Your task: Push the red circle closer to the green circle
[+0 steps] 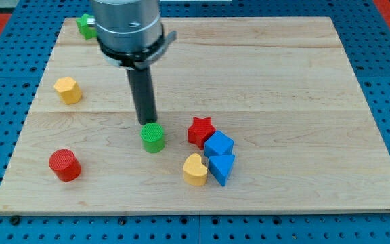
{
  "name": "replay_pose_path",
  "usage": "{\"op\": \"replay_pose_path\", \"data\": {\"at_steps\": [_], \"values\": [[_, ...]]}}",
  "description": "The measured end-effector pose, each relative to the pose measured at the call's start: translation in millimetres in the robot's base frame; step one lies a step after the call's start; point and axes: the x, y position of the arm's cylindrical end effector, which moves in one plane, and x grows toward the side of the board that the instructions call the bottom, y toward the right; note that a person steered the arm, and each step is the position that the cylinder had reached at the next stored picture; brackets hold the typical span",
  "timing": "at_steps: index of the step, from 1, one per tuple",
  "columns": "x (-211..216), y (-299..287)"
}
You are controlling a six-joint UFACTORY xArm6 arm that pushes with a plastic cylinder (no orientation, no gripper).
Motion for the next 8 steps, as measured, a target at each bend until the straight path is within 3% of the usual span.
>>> {"op": "replay_pose_path", "data": {"at_steps": [1, 2, 4, 5, 6, 7, 8], "values": [[11.3, -34.4], [39.7, -32.4], [72.2, 25.5], [112.9, 36.9], [157.7, -18.4], [158.8, -117.6], [132.8, -202.7]]}}
